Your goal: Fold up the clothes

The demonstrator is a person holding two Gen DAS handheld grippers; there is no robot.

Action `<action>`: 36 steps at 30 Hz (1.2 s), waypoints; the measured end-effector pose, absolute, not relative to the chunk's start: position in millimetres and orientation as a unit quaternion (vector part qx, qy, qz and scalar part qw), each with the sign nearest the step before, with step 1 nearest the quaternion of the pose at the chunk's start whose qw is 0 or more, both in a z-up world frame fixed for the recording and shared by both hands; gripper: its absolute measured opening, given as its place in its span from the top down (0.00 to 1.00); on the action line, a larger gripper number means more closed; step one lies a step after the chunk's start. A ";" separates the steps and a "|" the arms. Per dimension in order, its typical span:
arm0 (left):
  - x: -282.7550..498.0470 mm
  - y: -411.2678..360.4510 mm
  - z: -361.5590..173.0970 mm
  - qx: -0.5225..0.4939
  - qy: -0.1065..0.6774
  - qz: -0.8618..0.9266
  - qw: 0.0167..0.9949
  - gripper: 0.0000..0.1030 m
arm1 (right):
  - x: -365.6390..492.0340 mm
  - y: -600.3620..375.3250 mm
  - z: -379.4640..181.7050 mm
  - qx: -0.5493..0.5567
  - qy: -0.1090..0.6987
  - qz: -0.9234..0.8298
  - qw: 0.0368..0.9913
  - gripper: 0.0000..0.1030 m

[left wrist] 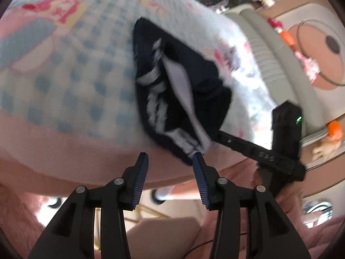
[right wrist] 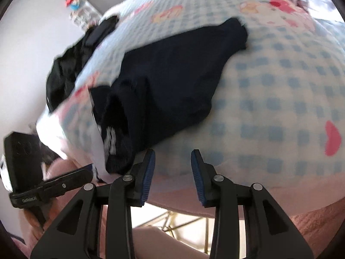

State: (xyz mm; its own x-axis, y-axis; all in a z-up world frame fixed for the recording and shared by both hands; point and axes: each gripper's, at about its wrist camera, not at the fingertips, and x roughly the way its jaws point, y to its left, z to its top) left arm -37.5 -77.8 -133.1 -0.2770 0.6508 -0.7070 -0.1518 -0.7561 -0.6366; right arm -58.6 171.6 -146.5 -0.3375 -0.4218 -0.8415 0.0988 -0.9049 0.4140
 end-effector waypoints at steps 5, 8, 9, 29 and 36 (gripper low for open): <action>-55.5 -76.5 -130.6 -0.538 -0.238 0.761 0.272 0.59 | -68.8 150.5 -146.0 0.552 -0.114 -0.804 0.188 0.66; -77.5 -87.5 -112.6 -0.494 -0.258 0.789 0.258 0.59 | -87.5 142.5 -130.6 0.528 -0.117 -0.817 0.202 0.66; -84.8 -93.2 -106.6 -0.478 -0.262 0.803 0.242 0.59 | -94.5 142.6 -127.4 0.518 -0.121 -0.822 0.204 0.65; -42.1 -56.7 -111.2 -0.469 -0.056 0.838 0.273 0.57 | -132.1 119.1 -89.1 0.491 0.019 -0.838 0.239 0.43; -32.5 -48.9 -103.3 -0.448 -0.023 0.849 0.277 0.57 | -125.9 116.2 -111.8 0.519 0.079 -0.823 0.218 0.43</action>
